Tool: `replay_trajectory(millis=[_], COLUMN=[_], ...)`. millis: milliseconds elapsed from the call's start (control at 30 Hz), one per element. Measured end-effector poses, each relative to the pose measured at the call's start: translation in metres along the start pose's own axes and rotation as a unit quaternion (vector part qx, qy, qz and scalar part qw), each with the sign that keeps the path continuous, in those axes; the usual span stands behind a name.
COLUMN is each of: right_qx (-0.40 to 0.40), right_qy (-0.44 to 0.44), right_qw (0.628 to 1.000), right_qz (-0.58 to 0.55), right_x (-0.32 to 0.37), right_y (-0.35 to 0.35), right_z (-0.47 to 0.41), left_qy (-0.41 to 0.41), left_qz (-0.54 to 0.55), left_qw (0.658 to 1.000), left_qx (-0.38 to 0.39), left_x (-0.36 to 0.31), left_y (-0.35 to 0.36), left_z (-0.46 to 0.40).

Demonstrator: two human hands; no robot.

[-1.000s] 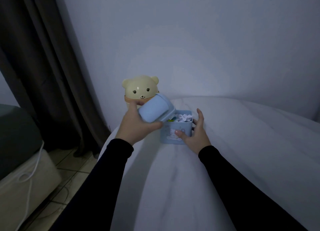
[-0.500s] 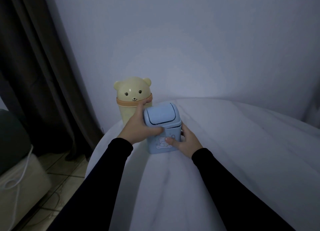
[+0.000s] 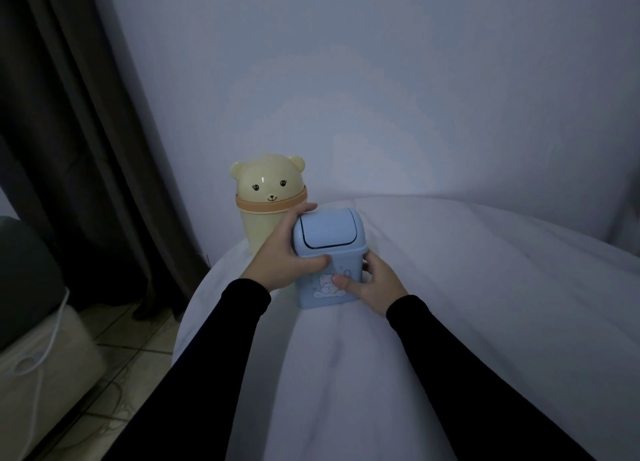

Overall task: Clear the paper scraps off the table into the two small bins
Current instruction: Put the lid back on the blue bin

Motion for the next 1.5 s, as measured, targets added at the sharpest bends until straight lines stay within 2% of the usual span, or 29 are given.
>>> replay_trajectory(millis=[300,467,700,1100,1233,1500], right_qx=[0.011,0.015,0.022,-0.013,-0.029,-0.078], right_qy=[-0.016,-0.030,-0.014,-0.052,-0.072,-0.163], right_qw=[1.000,0.999,1.000,0.996,0.996,0.964], right_qz=[-0.006,0.025,0.006,0.075,0.051,0.193], right_x=[0.001,0.004,0.001,0.006,0.015,0.035], right_y=[0.000,0.001,0.001,-0.002,-0.001,0.002], right_z=[0.000,0.001,-0.002,0.000,0.005,0.009], left_qy=[-0.013,-0.009,-0.014,-0.021,-0.021,-0.022], left_qz=[0.032,0.013,0.012,0.039,0.049,0.087], left_qw=[0.999,1.000,1.000,0.998,0.997,0.993], left_qx=[-0.007,0.000,-0.019,-0.055,-0.058,-0.081], left_x=[0.007,0.009,0.010,0.011,0.010,0.011], left_y=[0.002,0.002,-0.001,-0.002,-0.002,-0.006], left_z=[0.011,0.009,0.007,0.010,0.010,0.010])
Point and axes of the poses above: each hand's wrist, its own z-axis away from the middle knuckle, its own y-axis out of the palm, x = y × z, the point moved 5 cm from there along -z, towards the middle knuckle, and after that the axes turned 13 degrees about -z, right-handed, at the moved point
